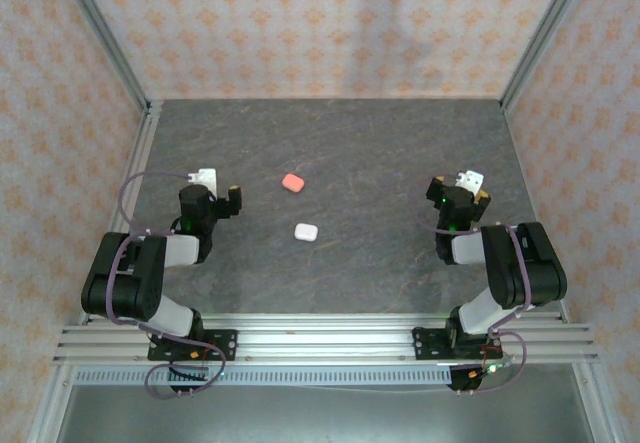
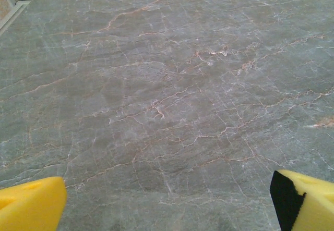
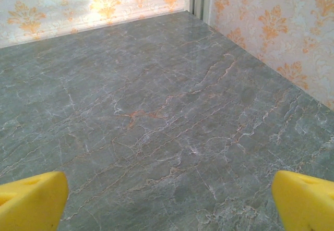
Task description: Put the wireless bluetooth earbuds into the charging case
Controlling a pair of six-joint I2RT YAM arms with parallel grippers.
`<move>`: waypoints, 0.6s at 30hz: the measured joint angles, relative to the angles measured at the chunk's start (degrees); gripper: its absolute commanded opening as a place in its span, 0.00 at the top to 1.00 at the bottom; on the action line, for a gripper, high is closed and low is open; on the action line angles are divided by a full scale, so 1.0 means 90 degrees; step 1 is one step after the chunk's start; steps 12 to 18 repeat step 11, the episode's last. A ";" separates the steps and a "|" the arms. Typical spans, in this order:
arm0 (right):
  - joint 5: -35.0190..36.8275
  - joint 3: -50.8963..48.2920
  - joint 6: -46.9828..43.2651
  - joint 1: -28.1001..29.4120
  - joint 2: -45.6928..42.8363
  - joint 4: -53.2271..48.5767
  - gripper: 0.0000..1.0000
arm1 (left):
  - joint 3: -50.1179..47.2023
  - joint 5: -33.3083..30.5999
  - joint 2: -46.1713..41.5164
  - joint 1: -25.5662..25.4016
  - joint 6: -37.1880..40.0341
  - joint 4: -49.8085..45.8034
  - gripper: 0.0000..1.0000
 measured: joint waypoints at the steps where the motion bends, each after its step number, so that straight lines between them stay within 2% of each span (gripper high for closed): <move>1: 0.0000 0.0000 0.0000 0.0000 0.0000 -0.0002 0.01 | 0.0000 -0.0002 0.0000 0.0000 0.0000 0.0000 0.00; 18: -0.0117 0.0000 -0.0002 -0.0002 0.0002 -0.0124 0.01 | 0.0000 0.0000 0.0000 0.0000 -0.0002 0.0000 0.00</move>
